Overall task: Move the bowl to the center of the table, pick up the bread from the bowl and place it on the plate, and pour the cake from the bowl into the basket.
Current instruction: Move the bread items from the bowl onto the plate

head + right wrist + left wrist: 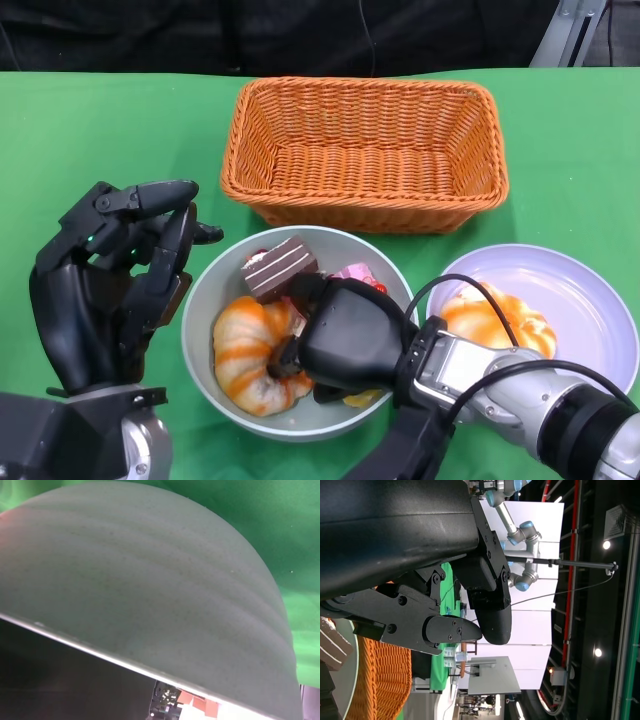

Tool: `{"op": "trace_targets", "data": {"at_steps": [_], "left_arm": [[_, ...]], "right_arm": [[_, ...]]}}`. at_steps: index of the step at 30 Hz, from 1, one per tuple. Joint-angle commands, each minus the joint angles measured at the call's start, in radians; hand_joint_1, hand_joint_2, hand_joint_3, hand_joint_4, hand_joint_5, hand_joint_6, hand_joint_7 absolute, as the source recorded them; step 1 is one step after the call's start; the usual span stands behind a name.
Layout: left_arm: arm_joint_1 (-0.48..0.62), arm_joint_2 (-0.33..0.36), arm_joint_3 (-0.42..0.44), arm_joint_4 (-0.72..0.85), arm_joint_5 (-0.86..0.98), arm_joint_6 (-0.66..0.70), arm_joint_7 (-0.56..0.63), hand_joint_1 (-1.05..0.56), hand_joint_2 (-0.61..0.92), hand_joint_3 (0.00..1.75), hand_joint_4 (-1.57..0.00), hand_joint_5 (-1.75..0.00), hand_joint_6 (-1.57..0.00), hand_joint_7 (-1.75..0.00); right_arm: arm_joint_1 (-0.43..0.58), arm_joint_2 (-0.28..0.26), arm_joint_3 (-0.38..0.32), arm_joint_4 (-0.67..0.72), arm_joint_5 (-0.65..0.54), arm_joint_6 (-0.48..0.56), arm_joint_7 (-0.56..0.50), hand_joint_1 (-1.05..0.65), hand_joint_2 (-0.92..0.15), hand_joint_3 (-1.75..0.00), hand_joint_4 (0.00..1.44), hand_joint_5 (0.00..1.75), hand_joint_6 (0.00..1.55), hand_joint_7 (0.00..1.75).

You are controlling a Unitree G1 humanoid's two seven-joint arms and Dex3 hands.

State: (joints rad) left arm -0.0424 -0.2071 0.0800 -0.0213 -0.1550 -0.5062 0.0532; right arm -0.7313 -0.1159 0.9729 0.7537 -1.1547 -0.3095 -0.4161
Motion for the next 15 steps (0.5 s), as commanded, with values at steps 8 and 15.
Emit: {"op": "trace_targets", "data": {"at_steps": [8, 15], "left_arm": [[0.017, -0.01, -0.004, -0.035, 0.02, 0.008, 0.035, -0.15, 0.92, 0.36, -0.84, -1.19, -1.02, -0.62], [0.023, -0.009, -0.008, -0.048, 0.027, 0.011, 0.042, -0.15, 0.92, 0.36, -0.84, -1.2, -1.02, -0.62]], "right_arm": [[0.033, 0.004, 0.038, 0.052, -0.013, -0.009, 0.002, -0.46, -0.82, 0.0, 0.27, 1.39, 0.9, 0.03], [0.025, 0.024, 0.042, 0.11, 0.008, -0.065, -0.064, -0.33, -0.81, 0.0, 0.5, 1.29, 1.0, 0.06]]}}
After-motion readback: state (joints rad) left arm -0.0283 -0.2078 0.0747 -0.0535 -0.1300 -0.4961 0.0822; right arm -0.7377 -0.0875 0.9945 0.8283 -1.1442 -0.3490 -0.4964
